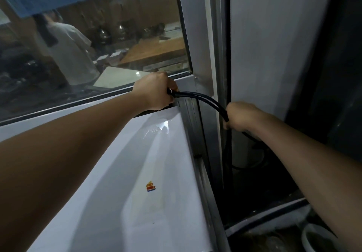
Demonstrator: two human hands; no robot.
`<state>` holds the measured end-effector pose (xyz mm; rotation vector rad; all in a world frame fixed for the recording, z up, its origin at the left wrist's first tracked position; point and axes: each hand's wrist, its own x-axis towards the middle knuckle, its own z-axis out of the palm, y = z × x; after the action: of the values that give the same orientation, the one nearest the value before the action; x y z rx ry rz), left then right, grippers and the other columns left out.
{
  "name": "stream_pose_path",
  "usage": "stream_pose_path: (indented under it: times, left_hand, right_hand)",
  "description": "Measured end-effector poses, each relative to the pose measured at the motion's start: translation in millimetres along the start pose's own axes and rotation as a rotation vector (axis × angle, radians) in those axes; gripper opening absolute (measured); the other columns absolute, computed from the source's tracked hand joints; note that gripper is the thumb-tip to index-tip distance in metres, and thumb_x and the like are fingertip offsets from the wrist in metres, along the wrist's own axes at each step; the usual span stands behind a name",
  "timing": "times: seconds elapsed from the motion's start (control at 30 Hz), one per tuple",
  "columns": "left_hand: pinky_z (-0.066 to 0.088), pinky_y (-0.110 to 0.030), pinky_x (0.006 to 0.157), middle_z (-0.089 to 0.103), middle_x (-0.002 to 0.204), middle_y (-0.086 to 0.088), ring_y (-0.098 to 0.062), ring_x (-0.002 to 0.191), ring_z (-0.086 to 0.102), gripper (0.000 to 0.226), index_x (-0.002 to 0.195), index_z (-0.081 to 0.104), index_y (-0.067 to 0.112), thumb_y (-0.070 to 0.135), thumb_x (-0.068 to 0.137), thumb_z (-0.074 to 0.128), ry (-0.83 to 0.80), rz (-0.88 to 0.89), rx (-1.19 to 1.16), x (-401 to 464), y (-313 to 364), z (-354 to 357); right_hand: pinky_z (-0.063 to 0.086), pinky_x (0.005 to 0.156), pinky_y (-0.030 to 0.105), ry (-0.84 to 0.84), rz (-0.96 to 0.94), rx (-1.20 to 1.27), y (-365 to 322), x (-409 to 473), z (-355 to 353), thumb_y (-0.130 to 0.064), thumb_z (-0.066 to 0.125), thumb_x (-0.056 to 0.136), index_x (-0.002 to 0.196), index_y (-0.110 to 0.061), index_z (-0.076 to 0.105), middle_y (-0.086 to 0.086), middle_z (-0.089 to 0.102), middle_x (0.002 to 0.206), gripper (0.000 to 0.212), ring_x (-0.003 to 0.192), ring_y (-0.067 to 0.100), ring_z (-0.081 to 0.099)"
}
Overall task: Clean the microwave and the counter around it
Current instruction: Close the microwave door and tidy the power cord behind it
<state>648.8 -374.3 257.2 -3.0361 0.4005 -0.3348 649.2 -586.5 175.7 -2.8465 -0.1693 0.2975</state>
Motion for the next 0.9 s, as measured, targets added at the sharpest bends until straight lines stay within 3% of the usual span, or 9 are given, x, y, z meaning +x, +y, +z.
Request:
stream_pose_path:
  times: [0.1, 0.23, 0.43, 0.53, 0.67, 0.8, 0.9]
  left_hand:
    - [0.042, -0.030, 0.066, 0.051, 0.091, 0.004, -0.026, 0.097, 0.056, 0.026, 0.107, 0.067, 0.032, 0.023, 0.083, 0.062, 0.009, 0.000, -0.002, 0, 0, 1]
    - [0.042, -0.031, 0.066, 0.050, 0.088, 0.004, -0.025, 0.095, 0.056, 0.026, 0.107, 0.068, 0.030, 0.023, 0.083, 0.063, 0.037, -0.016, -0.032, -3, -2, 2]
    - [0.047, -0.033, 0.072, 0.048, 0.086, 0.003, -0.020, 0.084, 0.048, 0.024, 0.107, 0.069, 0.026, 0.023, 0.083, 0.066, 0.059, 0.000, -0.057, -8, -12, 0]
    - [0.042, -0.031, 0.069, 0.048, 0.081, 0.003, -0.019, 0.079, 0.048, 0.024, 0.107, 0.069, 0.024, 0.021, 0.083, 0.066, 0.073, -0.002, -0.098, -9, -16, 0]
    - [0.042, -0.029, 0.070, 0.049, 0.079, 0.005, -0.018, 0.077, 0.050, 0.023, 0.105, 0.069, 0.028, 0.021, 0.083, 0.067, 0.063, -0.001, -0.092, -9, -15, 1]
    - [0.043, -0.028, 0.073, 0.052, 0.083, 0.007, -0.016, 0.077, 0.049, 0.023, 0.104, 0.070, 0.030, 0.022, 0.083, 0.066, 0.073, -0.014, -0.078, -7, -18, -2]
    - [0.042, -0.027, 0.074, 0.052, 0.086, 0.006, -0.015, 0.078, 0.048, 0.024, 0.106, 0.069, 0.030, 0.023, 0.083, 0.066, 0.076, -0.016, -0.075, -8, -19, -2]
  right_hand:
    - [0.042, 0.063, 0.026, 0.019, 0.016, -0.057, 1, -3, 1, -0.019, 0.067, 0.083, 0.099, -0.012, 0.063, 0.006, 0.056, 0.089, 0.018, 0.079, 0.023, 0.055]
    - [0.043, 0.065, 0.030, 0.260, 0.019, 0.002, 3, 0, 2, -0.020, 0.059, 0.091, 0.106, -0.008, 0.061, 0.012, 0.061, 0.097, 0.020, 0.090, 0.029, 0.059]
    - [0.040, 0.058, 0.028, 0.400, -0.031, 0.174, -9, 6, 13, -0.012, 0.054, 0.092, 0.073, -0.008, 0.054, 0.010, 0.056, 0.079, 0.020, 0.073, 0.026, 0.056]
    - [0.045, 0.061, 0.029, 0.488, -0.047, 0.317, -14, 12, 22, -0.015, 0.054, 0.093, 0.075, -0.002, 0.058, 0.016, 0.061, 0.083, 0.022, 0.076, 0.031, 0.061]
    - [0.057, 0.072, 0.040, 0.454, -0.064, 0.541, -17, 20, 36, -0.016, 0.057, 0.091, 0.080, 0.002, 0.063, 0.020, 0.066, 0.084, 0.022, 0.076, 0.033, 0.066]
    - [0.059, 0.068, 0.041, 0.399, -0.089, 0.819, -24, 27, 39, -0.014, 0.057, 0.091, 0.068, -0.009, 0.059, 0.016, 0.068, 0.080, 0.023, 0.066, 0.028, 0.070]
    - [0.060, 0.067, 0.040, 0.324, -0.111, 0.975, -30, 33, 45, -0.013, 0.055, 0.093, 0.079, -0.002, 0.063, 0.011, 0.066, 0.077, 0.018, 0.058, 0.022, 0.069]
